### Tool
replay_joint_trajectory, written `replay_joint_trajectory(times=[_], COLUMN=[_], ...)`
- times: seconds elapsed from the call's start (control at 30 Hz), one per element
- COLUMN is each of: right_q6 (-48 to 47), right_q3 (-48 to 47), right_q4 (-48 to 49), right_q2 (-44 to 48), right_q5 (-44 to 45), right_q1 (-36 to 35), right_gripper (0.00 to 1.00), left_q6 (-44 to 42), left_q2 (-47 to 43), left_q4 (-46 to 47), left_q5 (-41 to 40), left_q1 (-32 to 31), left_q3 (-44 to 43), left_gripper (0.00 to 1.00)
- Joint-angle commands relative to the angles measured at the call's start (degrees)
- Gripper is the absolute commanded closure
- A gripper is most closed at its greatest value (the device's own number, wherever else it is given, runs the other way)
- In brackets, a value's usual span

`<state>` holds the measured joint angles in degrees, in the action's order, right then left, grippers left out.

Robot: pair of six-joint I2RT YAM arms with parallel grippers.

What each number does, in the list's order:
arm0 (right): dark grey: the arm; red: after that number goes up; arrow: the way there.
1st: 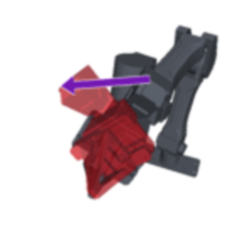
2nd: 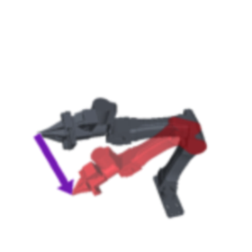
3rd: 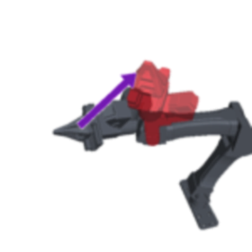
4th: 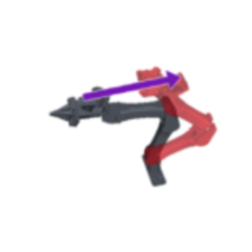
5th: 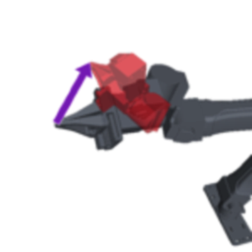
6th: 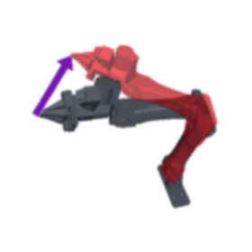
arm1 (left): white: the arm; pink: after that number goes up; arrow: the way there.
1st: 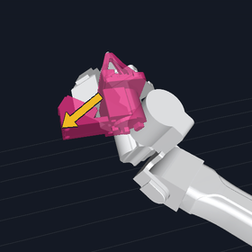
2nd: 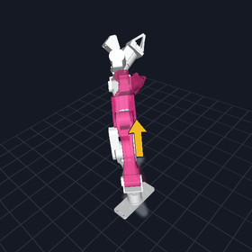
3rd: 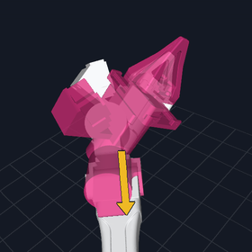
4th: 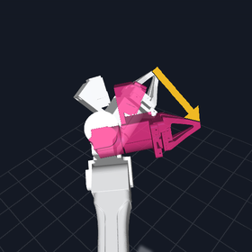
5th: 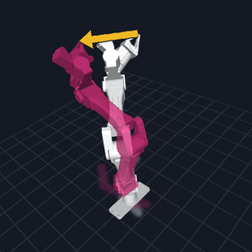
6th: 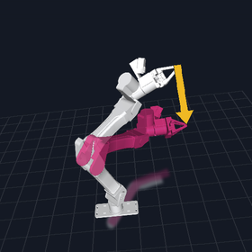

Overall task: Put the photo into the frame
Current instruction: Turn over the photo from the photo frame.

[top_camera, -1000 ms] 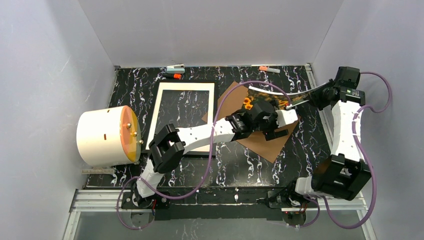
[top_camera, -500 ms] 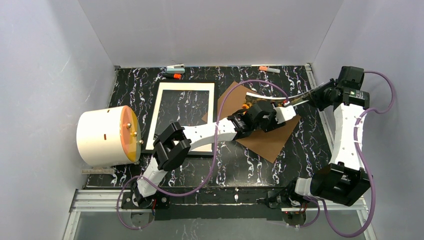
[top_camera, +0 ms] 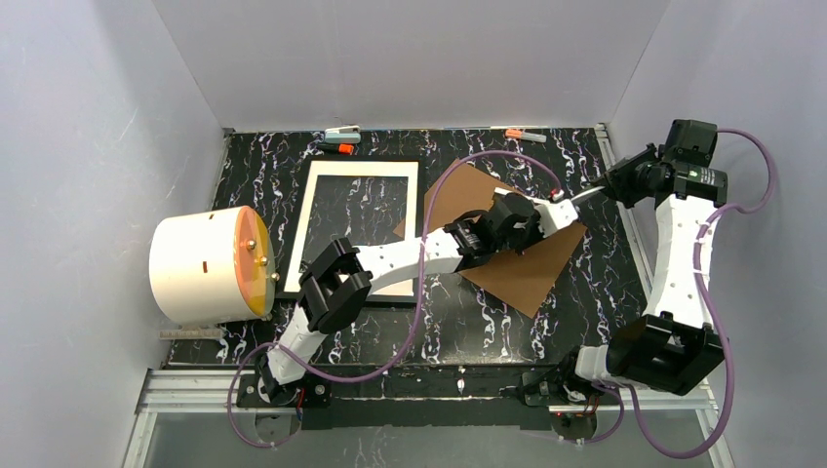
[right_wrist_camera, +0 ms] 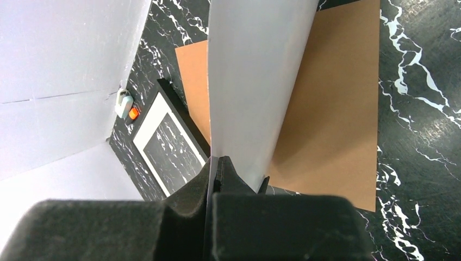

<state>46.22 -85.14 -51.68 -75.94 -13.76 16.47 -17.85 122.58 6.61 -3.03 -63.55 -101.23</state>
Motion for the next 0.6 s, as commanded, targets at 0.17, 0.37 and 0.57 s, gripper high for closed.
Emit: replay_joint_trajectory(times=[0.17,0.37,0.57], right_q6=[-0.56,-0.08,1.58], right_q3=[-5.31,-14.92,-21.96], right_q4=[6.83,20.11,26.01], right_q2=[-1.26,-6.26,-8.15], right_q5=[-9.17,-25.88,-27.91], right_q1=[-0.23,-0.56,-0.56], right_gripper=[0.22,0.06,0.02], left_q6=[8.77,11.58,9.44], left_q2=[-1.78,-5.52,-10.28], left_q4=[-6.17,-15.4,-21.47], left_q5=[-0.45,1.63,-3.16], left_q1=[3.17,7.85,11.3], left_q3=[-7.85,-12.0,-12.96], left_gripper=[1.0,1.0,1.0])
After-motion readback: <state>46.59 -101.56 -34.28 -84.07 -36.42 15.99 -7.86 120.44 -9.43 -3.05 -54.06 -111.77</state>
